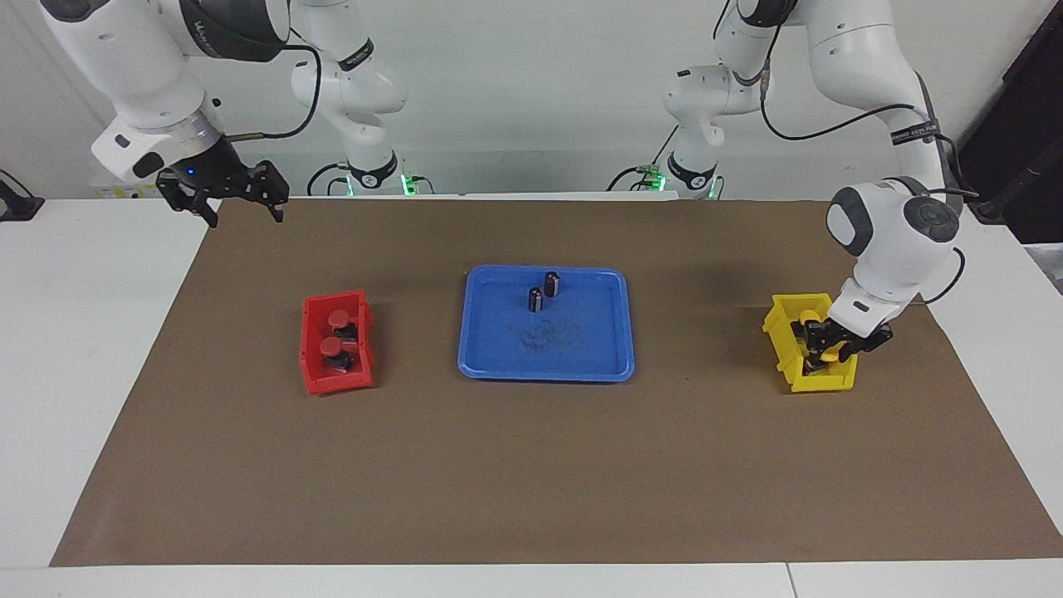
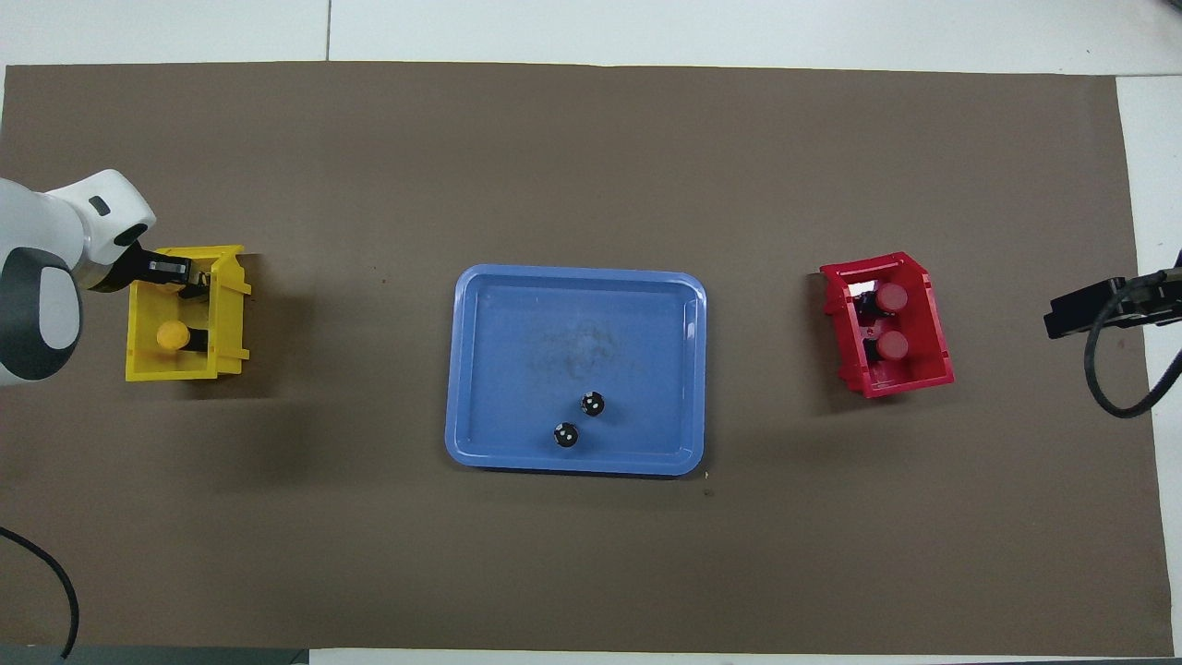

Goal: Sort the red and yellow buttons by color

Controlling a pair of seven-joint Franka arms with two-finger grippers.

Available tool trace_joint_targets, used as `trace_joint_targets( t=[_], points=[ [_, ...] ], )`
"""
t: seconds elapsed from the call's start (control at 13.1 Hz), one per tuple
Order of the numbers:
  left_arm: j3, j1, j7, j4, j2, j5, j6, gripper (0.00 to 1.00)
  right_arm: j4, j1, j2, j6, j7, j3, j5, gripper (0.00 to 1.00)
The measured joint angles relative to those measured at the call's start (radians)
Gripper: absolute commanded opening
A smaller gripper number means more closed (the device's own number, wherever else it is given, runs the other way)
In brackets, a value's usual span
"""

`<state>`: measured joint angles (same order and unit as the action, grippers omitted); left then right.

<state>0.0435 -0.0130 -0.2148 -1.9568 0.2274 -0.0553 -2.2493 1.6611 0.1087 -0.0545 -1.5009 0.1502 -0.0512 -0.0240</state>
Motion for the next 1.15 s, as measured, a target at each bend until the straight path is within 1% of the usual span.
trace_joint_targets(
  t=[0.23,0.38,0.54,0.69,0.84,1.0,1.15],
  points=[
    [-0.002,0.000,0.000,0.076,-0.006,0.000,0.113,0.98,0.000,0.000,0.000,-0.004,0.000,0.000,0.000,1.00],
    [-0.006,0.001,0.000,0.125,-0.012,0.000,0.188,1.00,0.000,0.000,0.000,-0.004,0.000,-0.001,0.000,1.00],
    [-0.016,0.006,0.001,0.209,-0.026,0.000,0.317,1.00,0.000,0.000,0.000,-0.005,0.000,-0.001,0.000,1.00],
    [-0.030,0.016,0.018,0.317,-0.060,0.005,0.462,1.00,0.000,0.000,0.000,-0.005,0.000,-0.001,0.000,1.00],
    [-0.034,0.036,0.081,0.393,-0.108,0.047,0.585,1.00,0.000,0.000,0.000,-0.005,0.000,-0.001,0.000,1.00],
    [-0.038,0.049,0.098,0.440,-0.137,0.073,0.681,1.00,0.000,0.000,0.000,-0.005,0.000,-0.001,0.000,1.00],
    [-0.041,0.063,0.103,0.462,-0.158,0.076,0.727,1.00,0.000,0.000,0.000,-0.005,0.000,-0.001,0.000,1.00]
  ],
)
